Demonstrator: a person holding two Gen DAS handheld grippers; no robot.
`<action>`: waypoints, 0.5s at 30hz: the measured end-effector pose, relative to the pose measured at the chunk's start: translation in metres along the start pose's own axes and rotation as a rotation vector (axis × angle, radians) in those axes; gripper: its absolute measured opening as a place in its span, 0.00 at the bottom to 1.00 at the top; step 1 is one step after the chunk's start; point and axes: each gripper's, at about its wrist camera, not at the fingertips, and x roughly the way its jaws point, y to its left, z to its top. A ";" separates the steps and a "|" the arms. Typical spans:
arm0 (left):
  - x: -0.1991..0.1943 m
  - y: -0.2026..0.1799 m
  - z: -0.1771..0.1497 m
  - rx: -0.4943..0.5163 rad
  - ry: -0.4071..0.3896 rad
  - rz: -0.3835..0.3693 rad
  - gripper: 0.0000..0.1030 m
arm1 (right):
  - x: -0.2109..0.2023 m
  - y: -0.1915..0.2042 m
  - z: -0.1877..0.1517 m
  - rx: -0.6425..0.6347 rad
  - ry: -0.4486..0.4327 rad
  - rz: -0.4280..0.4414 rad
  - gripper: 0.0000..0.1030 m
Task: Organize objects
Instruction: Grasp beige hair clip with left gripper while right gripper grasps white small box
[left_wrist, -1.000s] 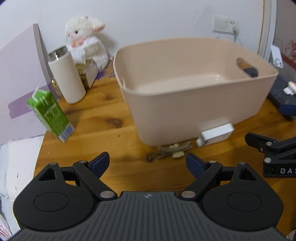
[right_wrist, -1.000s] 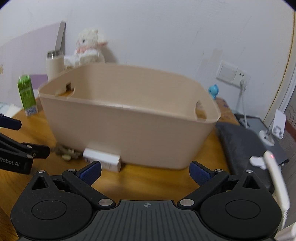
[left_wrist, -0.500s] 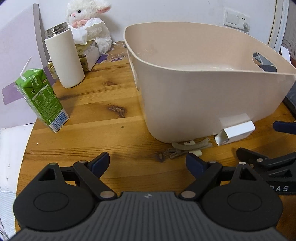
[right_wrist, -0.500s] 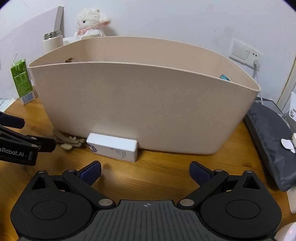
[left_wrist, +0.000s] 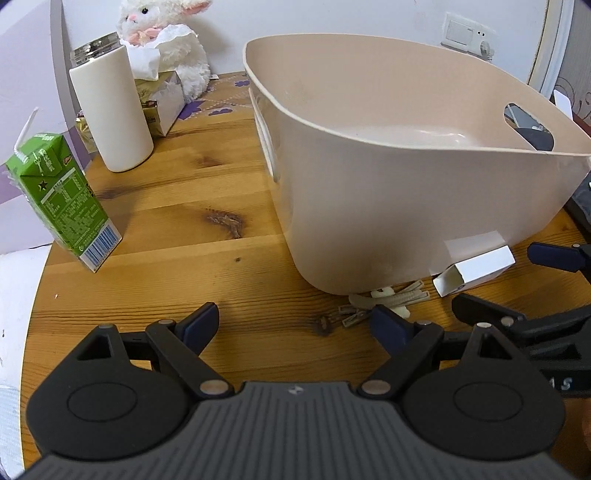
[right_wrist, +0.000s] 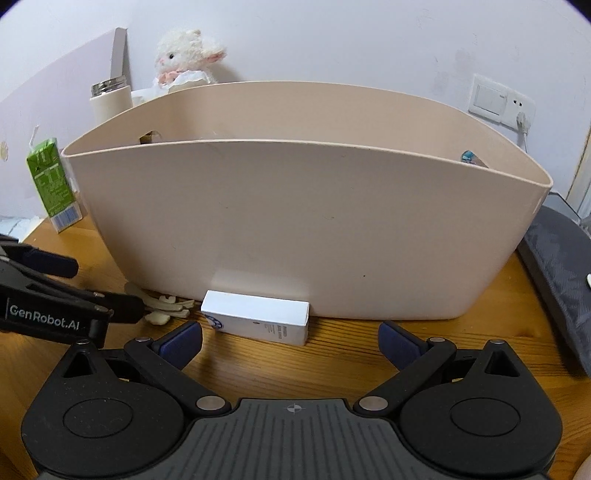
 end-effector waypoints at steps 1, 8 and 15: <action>0.000 0.000 0.000 0.004 0.001 0.000 0.87 | 0.001 0.000 0.000 0.009 0.000 -0.008 1.00; 0.001 -0.003 -0.001 0.016 -0.002 -0.003 0.87 | -0.003 -0.007 -0.004 0.037 0.000 -0.060 1.00; -0.002 -0.013 -0.001 0.040 -0.010 -0.008 0.87 | -0.003 -0.023 -0.002 0.124 0.023 0.028 1.00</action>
